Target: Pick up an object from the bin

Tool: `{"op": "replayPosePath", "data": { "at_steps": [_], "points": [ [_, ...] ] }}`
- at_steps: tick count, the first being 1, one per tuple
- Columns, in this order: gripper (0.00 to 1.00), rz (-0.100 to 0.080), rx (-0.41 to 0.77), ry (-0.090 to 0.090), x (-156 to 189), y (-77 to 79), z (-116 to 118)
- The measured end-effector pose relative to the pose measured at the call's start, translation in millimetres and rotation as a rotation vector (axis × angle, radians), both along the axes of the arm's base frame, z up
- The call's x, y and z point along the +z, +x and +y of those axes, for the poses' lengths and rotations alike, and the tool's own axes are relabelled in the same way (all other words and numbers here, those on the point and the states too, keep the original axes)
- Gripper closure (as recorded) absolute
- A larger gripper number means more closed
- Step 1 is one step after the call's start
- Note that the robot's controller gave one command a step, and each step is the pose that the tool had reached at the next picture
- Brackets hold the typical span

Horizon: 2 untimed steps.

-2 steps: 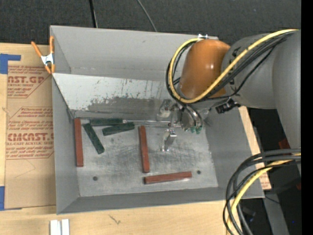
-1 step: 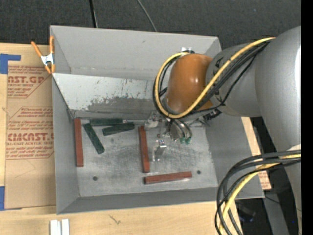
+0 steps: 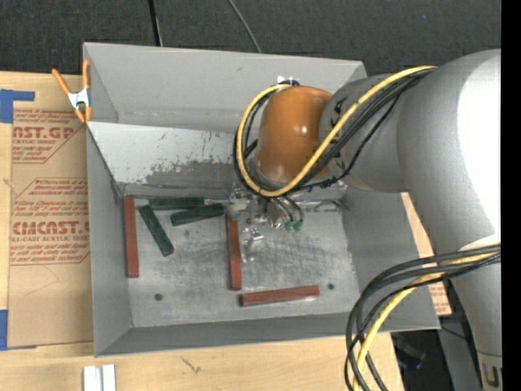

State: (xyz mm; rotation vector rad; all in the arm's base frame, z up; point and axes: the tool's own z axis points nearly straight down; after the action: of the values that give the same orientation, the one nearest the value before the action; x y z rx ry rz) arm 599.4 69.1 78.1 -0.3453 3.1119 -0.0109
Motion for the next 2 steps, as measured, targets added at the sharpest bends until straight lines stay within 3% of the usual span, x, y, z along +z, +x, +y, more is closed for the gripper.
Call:
{"op": "replayPosePath", "data": {
  "at_steps": [1,2],
  "points": [
    [0.0,-0.022,0.133,0.005,2,-15.3,5],
    [1.0,-0.001,0.493,0.002,0,-18.9,35]
  ]
}}
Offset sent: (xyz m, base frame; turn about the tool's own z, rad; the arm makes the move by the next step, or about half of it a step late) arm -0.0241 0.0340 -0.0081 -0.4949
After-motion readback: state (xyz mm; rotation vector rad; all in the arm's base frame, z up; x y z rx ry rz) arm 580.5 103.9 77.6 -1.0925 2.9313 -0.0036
